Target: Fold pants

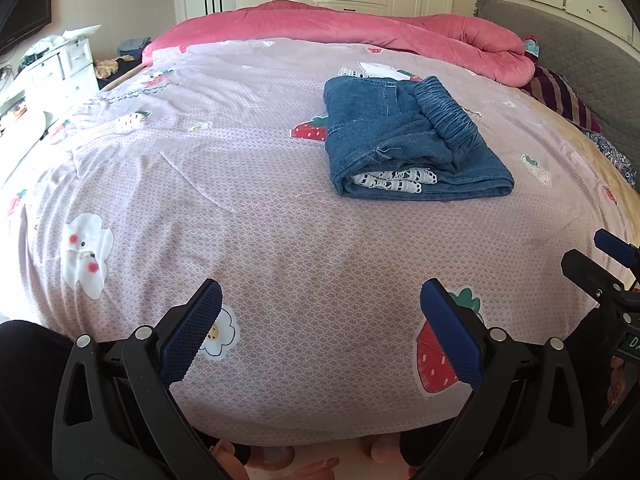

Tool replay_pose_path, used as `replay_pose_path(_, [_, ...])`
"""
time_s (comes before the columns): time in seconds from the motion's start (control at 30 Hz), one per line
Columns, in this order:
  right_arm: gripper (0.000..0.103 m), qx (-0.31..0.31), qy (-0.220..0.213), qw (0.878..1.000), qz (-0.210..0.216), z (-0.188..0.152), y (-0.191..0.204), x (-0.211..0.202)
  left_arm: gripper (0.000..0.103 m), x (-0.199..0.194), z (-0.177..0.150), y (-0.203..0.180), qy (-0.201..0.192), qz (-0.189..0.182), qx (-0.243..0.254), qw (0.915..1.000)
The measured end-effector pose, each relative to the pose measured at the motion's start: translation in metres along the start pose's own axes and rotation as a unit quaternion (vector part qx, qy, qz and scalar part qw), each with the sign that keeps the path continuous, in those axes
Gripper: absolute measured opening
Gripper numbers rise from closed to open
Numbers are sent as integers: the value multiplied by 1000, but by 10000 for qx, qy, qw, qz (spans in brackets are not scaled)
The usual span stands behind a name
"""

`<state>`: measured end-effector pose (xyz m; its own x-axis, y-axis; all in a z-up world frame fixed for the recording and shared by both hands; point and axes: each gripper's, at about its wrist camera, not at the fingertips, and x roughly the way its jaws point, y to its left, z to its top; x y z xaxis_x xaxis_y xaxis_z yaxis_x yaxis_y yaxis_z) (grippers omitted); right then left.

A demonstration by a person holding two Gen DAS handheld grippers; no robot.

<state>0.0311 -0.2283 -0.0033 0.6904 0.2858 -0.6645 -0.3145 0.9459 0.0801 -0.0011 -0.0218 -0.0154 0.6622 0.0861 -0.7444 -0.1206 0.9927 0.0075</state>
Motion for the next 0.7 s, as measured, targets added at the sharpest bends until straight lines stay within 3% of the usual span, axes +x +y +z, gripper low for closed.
replay_pose_path(0.7, [98,14,52,9999,-86,-2,0,3,93,-2,-3,-5,2,381,186,9991])
